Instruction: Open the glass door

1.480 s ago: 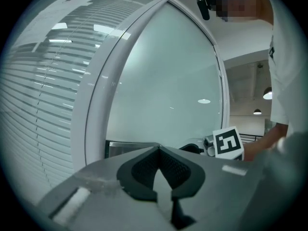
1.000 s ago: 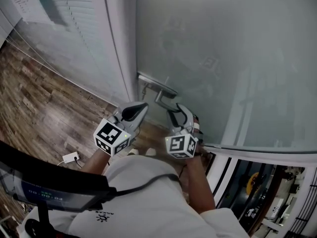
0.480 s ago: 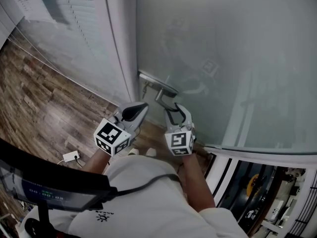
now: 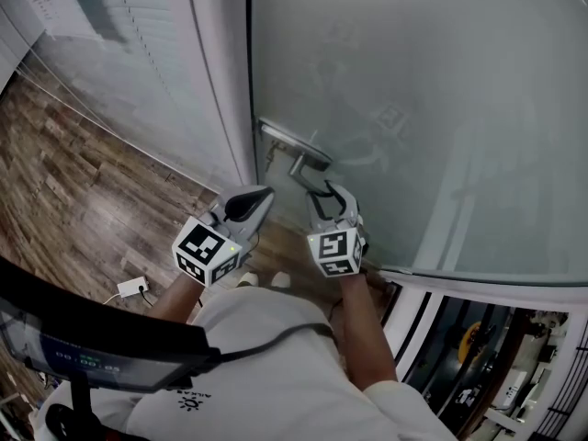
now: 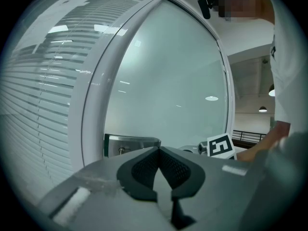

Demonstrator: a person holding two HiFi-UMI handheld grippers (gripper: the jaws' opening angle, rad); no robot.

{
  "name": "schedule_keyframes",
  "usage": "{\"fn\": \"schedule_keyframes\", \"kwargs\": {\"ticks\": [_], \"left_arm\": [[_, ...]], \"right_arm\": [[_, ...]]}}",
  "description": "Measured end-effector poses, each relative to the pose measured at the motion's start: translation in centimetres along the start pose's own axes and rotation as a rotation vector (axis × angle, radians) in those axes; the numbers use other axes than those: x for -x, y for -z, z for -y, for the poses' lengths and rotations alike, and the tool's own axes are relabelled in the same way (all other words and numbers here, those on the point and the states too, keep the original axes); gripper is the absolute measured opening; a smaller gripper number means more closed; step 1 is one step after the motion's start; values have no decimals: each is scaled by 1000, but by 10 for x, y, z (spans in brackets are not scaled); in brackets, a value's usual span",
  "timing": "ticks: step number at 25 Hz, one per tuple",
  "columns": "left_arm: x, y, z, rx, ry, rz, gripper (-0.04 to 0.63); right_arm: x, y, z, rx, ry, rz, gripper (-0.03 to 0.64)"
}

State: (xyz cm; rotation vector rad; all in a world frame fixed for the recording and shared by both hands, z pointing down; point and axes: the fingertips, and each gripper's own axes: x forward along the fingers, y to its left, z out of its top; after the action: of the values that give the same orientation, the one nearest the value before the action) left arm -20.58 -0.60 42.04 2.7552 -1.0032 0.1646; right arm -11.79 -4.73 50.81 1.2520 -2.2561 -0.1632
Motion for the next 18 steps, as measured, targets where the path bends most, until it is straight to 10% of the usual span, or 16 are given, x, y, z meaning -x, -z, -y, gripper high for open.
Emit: {"fn": "schedule_keyframes", "kwargs": {"ticks": [18], "left_arm": [[-20, -2, 31, -10, -114, -19, 3]], "right_arm": [[-10, -10, 43, 181, -52, -7, 160]]}}
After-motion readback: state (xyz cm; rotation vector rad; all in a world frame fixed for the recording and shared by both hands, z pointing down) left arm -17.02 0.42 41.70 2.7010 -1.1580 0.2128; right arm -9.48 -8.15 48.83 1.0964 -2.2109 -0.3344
